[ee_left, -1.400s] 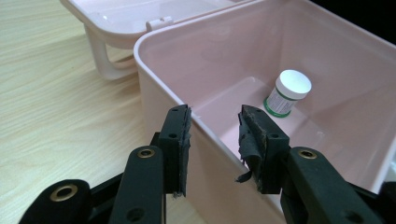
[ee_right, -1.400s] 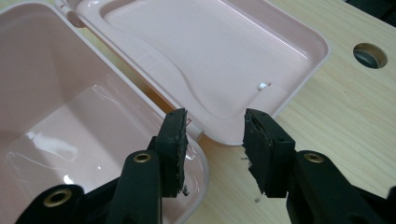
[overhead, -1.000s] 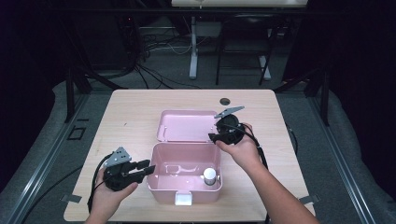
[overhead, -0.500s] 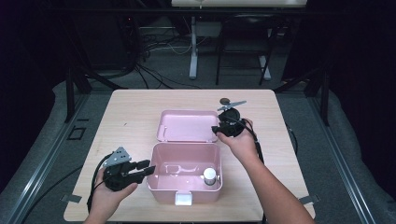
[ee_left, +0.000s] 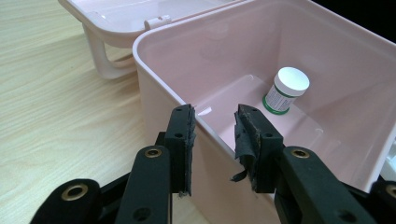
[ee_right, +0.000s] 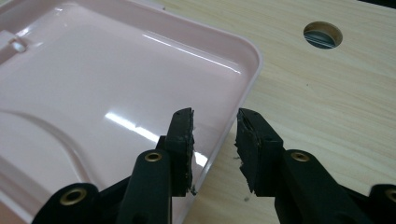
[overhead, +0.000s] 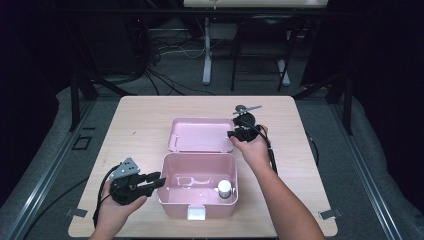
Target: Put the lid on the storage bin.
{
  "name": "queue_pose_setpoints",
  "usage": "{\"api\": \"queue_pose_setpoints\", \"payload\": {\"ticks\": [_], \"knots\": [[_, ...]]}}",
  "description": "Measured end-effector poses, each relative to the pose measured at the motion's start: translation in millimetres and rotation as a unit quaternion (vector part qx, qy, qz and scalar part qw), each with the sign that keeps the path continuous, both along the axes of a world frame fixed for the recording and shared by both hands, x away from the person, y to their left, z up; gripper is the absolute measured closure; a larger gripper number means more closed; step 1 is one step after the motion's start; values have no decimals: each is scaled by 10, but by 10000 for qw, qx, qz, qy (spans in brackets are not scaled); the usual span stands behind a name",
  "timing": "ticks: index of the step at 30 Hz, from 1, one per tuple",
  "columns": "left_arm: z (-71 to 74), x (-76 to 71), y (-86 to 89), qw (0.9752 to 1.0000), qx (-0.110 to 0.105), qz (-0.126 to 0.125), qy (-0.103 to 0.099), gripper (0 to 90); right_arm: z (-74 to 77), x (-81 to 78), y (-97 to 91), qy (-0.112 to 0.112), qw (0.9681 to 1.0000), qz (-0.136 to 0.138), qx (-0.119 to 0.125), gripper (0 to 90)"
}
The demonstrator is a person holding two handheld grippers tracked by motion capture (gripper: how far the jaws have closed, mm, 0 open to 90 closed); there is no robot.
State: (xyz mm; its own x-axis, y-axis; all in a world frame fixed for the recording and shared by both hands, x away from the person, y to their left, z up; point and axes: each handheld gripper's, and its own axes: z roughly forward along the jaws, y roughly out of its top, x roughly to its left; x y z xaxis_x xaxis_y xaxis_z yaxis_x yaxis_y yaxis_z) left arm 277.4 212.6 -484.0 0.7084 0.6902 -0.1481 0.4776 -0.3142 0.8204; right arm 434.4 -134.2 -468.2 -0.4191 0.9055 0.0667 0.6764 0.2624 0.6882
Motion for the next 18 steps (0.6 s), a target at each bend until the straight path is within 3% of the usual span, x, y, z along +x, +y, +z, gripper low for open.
{"api": "queue_pose_setpoints", "payload": {"ticks": [5,18], "knots": [[2,-6,-6,10000,8,24,1,670,-22,61,2,52,9998,-183,116,671],[-2,-4,-2,10000,-15,18,-11,674,-63,206,61,169,9990,-417,-69,714]]}}
